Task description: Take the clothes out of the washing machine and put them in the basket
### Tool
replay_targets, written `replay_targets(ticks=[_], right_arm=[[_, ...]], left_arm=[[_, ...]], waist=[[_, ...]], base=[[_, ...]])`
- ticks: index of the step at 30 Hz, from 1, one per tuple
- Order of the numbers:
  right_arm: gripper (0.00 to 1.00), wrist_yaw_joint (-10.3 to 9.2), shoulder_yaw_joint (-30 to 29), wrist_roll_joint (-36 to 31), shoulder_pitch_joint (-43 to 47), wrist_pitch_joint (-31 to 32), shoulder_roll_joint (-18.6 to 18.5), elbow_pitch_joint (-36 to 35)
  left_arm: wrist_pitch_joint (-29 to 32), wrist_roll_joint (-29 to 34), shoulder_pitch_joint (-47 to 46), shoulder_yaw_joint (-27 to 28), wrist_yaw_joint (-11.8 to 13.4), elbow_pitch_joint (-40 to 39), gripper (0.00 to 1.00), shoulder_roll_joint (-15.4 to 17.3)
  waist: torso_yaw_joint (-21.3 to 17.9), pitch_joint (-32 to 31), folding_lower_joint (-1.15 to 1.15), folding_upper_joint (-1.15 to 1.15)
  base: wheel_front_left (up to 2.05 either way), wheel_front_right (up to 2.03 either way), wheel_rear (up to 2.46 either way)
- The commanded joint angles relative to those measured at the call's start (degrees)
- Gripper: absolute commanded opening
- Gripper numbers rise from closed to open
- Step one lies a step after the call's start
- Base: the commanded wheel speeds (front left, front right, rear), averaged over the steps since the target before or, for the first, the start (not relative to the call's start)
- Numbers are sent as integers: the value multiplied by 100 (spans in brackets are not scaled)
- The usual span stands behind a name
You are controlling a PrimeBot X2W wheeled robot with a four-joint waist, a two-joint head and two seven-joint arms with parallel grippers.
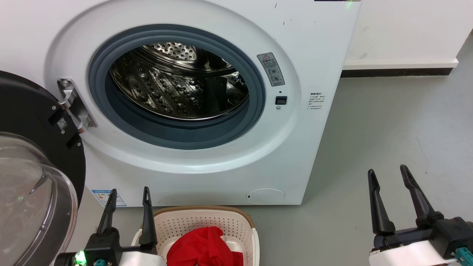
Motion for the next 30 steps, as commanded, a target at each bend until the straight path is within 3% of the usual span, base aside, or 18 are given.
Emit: replay_targets(ticks=[1,19,20,25,30], right_arm=[[100,-4,-5,19,33,-13,6,-14],[100,-4,-3,21,46,-13,6,27],[0,0,7,20,6,0,0,44],[0,0,28,50,59,30,1,314],[0,0,36,679,8,128,-37,402]], left_arm=[[-14,24,32,20,-7,8,100,-12],[-15,38,-6,50,-17,119,100,-16],[1,38,2,39,-20,135,0,-4],[37,25,84,7,-20,416,0,-9],[178,-568,1,56,-96,501,0,-9]], waist=[[-1,-2,0,-1],[-31,7,0,-1],[-31,7,0,-1],[-31,7,0,-1],[-23,7,0,-1]], base=[[0,0,0],[0,0,0],[0,0,0],[0,0,0],[0,0,0]])
